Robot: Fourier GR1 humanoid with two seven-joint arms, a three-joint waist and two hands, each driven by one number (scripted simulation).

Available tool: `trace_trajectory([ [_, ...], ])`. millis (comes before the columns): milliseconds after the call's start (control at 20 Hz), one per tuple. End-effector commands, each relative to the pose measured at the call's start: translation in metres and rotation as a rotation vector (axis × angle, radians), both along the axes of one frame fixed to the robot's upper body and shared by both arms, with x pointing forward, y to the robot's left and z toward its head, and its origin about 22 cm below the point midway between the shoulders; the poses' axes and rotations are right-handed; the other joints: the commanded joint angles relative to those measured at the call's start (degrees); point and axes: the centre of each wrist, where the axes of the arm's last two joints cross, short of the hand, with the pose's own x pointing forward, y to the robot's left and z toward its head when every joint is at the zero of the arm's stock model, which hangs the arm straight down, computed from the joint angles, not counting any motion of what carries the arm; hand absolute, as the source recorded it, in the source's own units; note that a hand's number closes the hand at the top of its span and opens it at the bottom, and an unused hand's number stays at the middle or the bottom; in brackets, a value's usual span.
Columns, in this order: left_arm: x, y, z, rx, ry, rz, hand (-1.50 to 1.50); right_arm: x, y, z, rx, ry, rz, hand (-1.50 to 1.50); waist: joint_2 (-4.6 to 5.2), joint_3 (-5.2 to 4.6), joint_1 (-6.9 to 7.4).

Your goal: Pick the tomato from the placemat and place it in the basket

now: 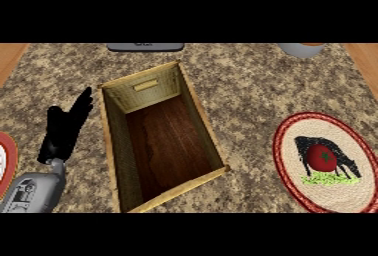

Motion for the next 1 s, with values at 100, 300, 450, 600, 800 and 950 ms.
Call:
trace_trajectory([
  [100, 0.011, -0.003, -0.001, 0.018, 0.011, -0.006, 0.00, 0.014, 0.000, -0.017, 0.027, 0.003, 0.046, -1.50, 0.05, 0.02, 0.05],
  [300, 0.006, -0.018, -0.010, 0.001, 0.010, 0.003, 0.00, 0.020, 0.019, -0.039, 0.053, 0.036, 0.062, -1.50, 0.06, 0.01, 0.03],
  [450, 0.002, -0.004, 0.005, -0.001, -0.009, -0.012, 0.00, 0.037, 0.033, -0.072, 0.034, 0.051, 0.078, -1.50, 0.14, 0.07, 0.72],
  [600, 0.005, 0.003, -0.014, -0.013, 0.014, -0.015, 0.00, 0.040, 0.032, -0.069, 0.051, 0.036, 0.076, -1.50, 0.10, 0.02, 0.26],
  [800, 0.020, -0.013, -0.007, 0.002, -0.004, -0.010, 0.00, 0.050, 0.044, -0.078, 0.060, 0.027, 0.056, -1.50, 0.08, 0.01, 0.07],
  [950, 0.006, 0.000, -0.002, 0.006, 0.004, -0.002, 0.00, 0.061, 0.078, -0.073, 0.041, 0.022, 0.052, -1.50, 0.01, 0.00, 0.16],
])
